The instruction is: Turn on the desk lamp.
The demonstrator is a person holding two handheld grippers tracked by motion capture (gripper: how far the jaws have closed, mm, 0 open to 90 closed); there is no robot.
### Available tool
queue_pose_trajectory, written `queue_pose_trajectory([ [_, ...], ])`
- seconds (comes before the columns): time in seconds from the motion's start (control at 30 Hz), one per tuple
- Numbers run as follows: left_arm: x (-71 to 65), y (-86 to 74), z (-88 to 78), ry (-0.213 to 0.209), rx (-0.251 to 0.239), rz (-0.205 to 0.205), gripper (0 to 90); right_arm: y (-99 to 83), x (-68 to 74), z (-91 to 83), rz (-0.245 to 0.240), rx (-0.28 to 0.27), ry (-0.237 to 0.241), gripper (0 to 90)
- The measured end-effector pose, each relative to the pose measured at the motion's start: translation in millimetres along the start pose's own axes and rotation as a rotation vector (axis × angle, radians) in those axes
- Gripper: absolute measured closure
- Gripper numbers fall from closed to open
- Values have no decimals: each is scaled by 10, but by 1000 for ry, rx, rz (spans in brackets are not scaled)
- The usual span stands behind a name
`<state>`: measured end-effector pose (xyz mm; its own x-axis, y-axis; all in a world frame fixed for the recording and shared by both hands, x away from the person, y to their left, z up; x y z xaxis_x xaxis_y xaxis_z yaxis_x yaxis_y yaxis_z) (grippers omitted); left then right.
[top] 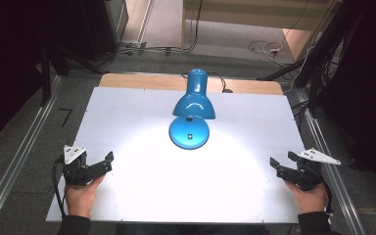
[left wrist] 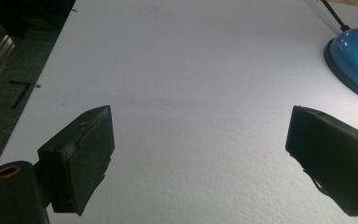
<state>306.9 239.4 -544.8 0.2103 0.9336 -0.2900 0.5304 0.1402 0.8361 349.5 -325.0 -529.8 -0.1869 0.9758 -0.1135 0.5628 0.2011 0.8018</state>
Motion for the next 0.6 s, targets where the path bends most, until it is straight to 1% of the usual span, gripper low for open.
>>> queue_pose_trajectory([
  [0.23,-7,-2,3,-1,2,0,84,-51,-144,-14,19,8,-29,213],
  [0.33,-9,-4,4,-1,4,2,84,-83,-212,-9,11,6,-47,213],
  [0.6,-25,-26,32,-1,17,9,84,-176,-364,-1,38,27,-74,213],
])
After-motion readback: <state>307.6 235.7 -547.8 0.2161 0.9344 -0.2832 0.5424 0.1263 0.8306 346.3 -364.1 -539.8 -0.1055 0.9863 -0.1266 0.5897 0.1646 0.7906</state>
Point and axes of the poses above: each handheld gripper's, and its own axes: z roughly forward along the jaws, y roughly out of its top, x roughly to its left, the point moved 10 cm from there along z, roughly forward along the jaws, and after that the axes turned 14 degrees about -y, right-handed, at the moved point
